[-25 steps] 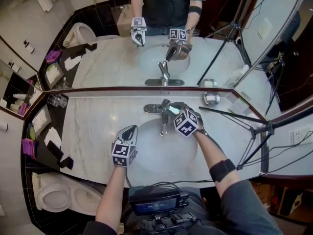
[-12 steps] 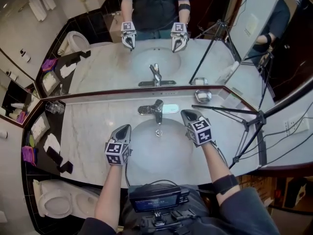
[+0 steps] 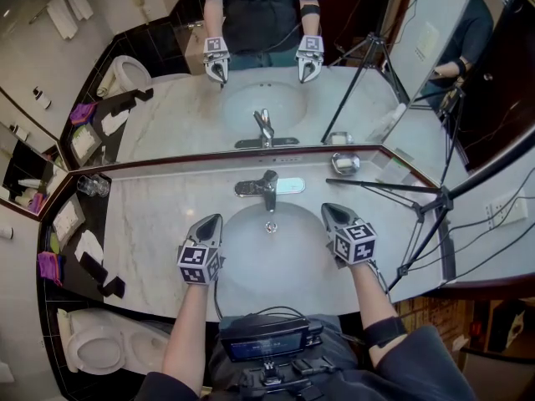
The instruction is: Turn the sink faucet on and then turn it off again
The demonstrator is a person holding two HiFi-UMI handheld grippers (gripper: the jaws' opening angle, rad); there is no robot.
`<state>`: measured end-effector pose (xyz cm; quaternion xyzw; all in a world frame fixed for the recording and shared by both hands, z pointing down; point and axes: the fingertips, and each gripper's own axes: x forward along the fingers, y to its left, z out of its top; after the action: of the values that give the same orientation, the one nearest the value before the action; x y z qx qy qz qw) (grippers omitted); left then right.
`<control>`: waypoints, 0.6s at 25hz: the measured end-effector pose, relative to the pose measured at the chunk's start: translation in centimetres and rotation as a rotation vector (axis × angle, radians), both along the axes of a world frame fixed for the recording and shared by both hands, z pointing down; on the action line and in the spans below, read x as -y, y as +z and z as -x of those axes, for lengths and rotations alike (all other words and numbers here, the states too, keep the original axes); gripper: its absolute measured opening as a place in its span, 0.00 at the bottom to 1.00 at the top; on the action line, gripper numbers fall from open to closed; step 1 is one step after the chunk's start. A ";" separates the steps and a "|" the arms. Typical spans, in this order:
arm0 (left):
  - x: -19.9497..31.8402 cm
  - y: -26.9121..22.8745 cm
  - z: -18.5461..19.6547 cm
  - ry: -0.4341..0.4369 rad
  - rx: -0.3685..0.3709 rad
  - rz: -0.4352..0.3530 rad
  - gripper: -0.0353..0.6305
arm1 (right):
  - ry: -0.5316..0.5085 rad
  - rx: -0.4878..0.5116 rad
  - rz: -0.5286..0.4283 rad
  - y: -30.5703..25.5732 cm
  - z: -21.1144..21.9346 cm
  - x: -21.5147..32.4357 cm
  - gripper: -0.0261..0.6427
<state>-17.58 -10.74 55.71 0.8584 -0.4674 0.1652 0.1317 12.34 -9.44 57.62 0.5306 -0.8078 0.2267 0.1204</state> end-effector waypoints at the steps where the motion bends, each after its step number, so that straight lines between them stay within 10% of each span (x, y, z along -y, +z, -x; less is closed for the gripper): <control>1: 0.0 0.0 -0.1 0.006 0.011 -0.003 0.05 | 0.003 -0.001 0.003 0.2 -0.1 -0.2 0.07; 15: 0.4 -0.1 -0.3 -0.010 -0.005 -0.001 0.05 | -0.050 -0.145 -0.032 1.6 0.9 1.1 0.07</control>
<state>-17.29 -11.15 55.64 0.8567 -0.4712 0.1621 0.1334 11.42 -10.51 59.20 0.5272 -0.8133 0.1718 0.1760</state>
